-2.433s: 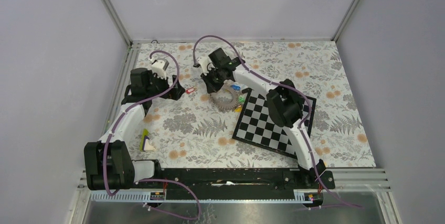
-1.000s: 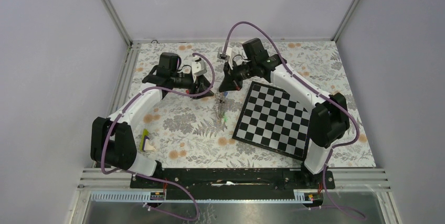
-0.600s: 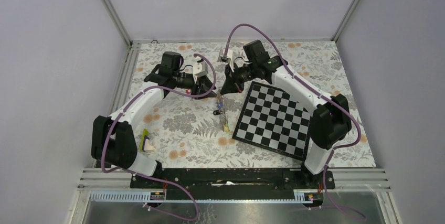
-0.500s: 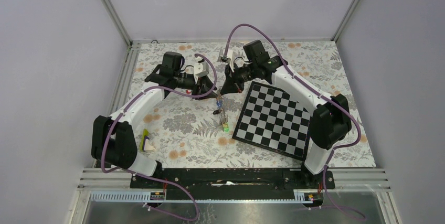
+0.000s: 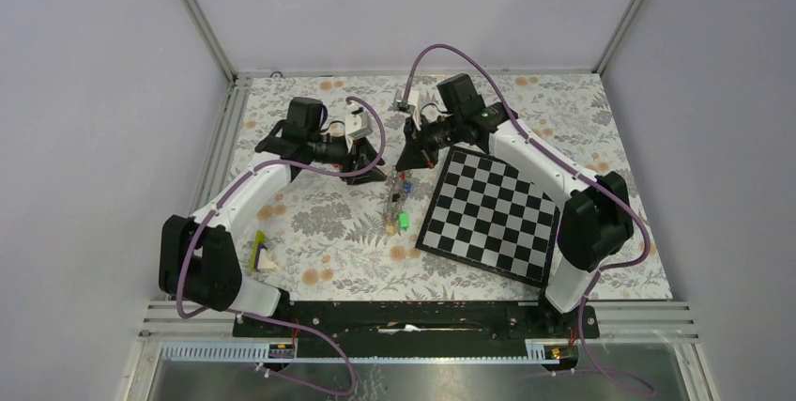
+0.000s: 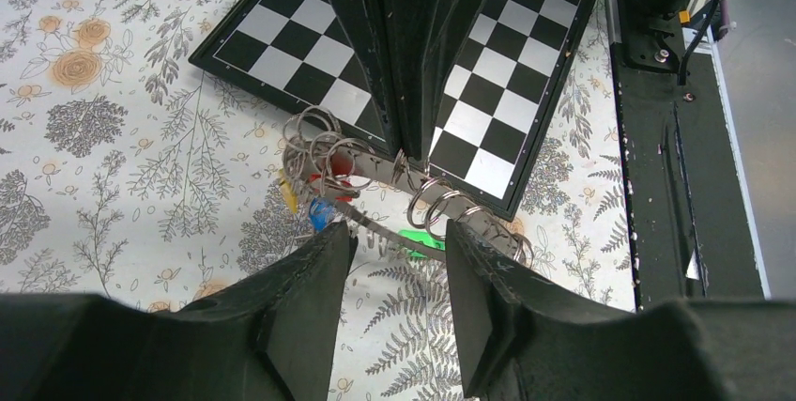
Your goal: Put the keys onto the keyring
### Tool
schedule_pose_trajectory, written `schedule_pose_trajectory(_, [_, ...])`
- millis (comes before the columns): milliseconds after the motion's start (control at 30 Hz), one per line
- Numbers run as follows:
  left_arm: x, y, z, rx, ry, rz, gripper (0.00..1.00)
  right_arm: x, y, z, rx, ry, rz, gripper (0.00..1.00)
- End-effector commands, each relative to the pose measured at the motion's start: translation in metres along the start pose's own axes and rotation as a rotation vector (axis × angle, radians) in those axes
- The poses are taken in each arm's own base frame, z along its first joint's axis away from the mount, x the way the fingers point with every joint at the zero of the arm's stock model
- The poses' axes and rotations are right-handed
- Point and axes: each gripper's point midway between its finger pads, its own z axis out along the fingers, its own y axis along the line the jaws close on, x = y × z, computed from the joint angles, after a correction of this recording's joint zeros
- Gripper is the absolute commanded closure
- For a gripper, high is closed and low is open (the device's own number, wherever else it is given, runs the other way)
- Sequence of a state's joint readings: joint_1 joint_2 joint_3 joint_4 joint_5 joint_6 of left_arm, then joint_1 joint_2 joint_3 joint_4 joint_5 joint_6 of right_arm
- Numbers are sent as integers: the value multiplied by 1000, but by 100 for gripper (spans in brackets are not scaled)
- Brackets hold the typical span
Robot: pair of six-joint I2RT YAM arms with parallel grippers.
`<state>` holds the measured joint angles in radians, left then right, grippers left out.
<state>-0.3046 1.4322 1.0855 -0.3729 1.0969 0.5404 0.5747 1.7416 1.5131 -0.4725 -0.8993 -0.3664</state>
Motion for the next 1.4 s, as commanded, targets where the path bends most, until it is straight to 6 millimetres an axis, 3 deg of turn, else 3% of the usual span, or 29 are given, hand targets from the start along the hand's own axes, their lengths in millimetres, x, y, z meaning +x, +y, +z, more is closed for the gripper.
schedule_pose_trajectory(0, [-7,-6,-5,-20,-3,19,52,-28,11,-15,17,-71,-70,100])
schedule_pose_trajectory(533, [-16,-8,-14,-104,-10,-12,51,-33,9,-19,54,-82,-59,99])
schedule_pose_trajectory(1167, [-18,-22,-3,4,-102,-41,56,-42,18,-28,80,-139,-68,100])
schedule_pose_trajectory(1367, [-19,-23,4,31,-117,-51,59,-35,23,-26,44,-134,-56,100])
